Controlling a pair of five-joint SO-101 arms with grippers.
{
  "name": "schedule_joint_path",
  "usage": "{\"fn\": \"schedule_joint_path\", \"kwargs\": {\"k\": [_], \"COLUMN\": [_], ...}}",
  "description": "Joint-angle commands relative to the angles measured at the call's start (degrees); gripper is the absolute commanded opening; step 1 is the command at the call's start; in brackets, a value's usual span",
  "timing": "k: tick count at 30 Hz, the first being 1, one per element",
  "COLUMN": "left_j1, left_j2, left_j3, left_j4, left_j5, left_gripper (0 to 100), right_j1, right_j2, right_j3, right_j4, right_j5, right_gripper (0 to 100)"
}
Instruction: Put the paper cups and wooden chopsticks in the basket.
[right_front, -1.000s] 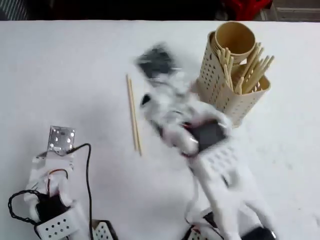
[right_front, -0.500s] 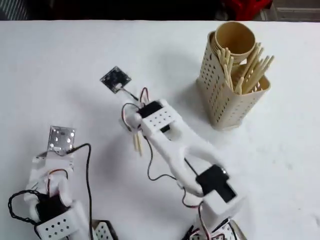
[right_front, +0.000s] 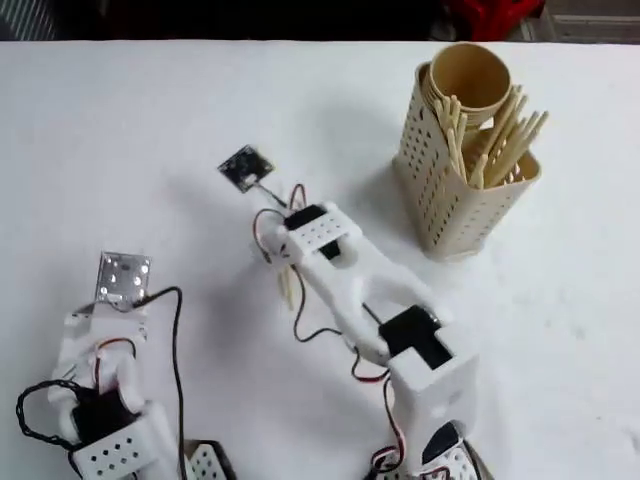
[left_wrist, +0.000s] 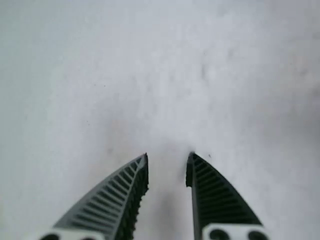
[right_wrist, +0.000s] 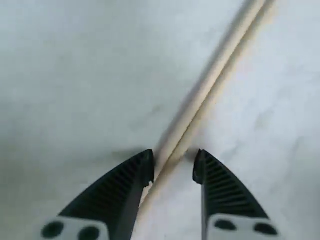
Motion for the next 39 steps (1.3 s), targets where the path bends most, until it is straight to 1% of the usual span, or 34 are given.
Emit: {"fn": "schedule_joint_path", "kwargs": {"k": [1,7,10,19,26,31,36,39], "left_j1": [-0.4,-0.4,-0.4,-0.4,-0.4,-0.4,-0.4,-0.4], "left_j2": [-0.4,-0.4,-0.4,-0.4,-0.4,-0.4,-0.4,-0.4], "left_j3": [-0.18,-0.18,-0.18,-0.18,-0.18,-0.18,-0.18,-0.18], "left_j4": [0.35,0.35,0.35,0.35,0.35,0.35,0.35,0.35], "left_j5": [-0.26,-0.26,-0.26,-0.26,-0.26,-0.26,-0.26,-0.26], "left_gripper": [14,14,14,14,14,14,14,14], "right_j1": [4.53,8.31,9.71,4.35,5.49,5.49,5.58,5.85], "right_j2": [-0.31,-0.31,-0.31,-1.89,-12.97,-13.32,-7.6,-3.91], "right_j3": [-2.02,-1.58,-1.58,-2.02,-2.02,-1.76,-2.02,-2.02], "right_j4": [-0.66,0.04,1.98,9.45,9.45,3.03,-6.29,-9.63], "right_j5": [0.09,0.09,0.09,0.09,0.26,0.62,0.62,0.62], "right_gripper": [14.4,14.2,14.2,14.1,14.4,14.4,14.5,14.5]}}
